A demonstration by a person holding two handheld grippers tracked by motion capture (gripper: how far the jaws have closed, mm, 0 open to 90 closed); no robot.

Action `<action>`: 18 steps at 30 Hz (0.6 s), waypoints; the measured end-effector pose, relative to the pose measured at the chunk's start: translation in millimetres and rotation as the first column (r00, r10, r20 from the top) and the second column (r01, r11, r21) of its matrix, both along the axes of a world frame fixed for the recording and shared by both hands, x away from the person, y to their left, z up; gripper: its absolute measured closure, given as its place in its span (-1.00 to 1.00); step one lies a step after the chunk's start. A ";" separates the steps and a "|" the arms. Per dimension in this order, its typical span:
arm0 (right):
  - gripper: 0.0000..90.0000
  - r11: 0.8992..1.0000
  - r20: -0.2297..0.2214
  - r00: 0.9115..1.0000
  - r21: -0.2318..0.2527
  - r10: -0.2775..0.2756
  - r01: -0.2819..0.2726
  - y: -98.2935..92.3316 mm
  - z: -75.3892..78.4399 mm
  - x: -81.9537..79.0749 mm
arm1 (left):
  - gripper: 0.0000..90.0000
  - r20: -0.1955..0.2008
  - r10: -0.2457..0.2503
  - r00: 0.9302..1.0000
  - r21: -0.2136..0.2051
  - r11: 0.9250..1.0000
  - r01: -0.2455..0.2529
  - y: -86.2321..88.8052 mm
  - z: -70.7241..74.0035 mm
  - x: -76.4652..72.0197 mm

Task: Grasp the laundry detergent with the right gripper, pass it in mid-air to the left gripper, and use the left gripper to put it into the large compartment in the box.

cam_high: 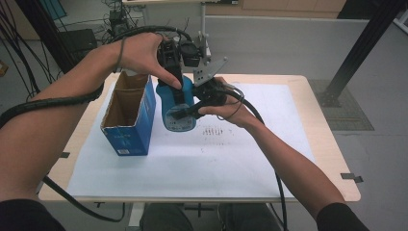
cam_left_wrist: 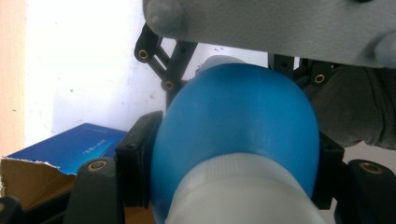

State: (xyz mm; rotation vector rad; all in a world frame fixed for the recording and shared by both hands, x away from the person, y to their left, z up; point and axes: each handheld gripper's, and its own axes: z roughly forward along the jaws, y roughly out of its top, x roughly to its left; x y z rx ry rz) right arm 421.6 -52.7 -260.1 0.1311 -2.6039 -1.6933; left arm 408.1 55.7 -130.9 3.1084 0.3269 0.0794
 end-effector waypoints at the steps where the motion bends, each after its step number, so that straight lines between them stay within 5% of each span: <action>1: -0.01 1.000 0.002 1.000 -0.001 0.000 0.000 0.2 -0.1 -0.2 | -0.21 0.001 -0.003 1.000 0.006 1.000 0.003 -0.7 -0.2 -0.5; 18: -0.01 1.000 0.012 1.000 -0.011 0.000 0.000 0.1 -0.8 -1.3 | -0.19 0.002 -0.004 1.000 0.014 1.000 0.004 -2.8 -2.2 -1.3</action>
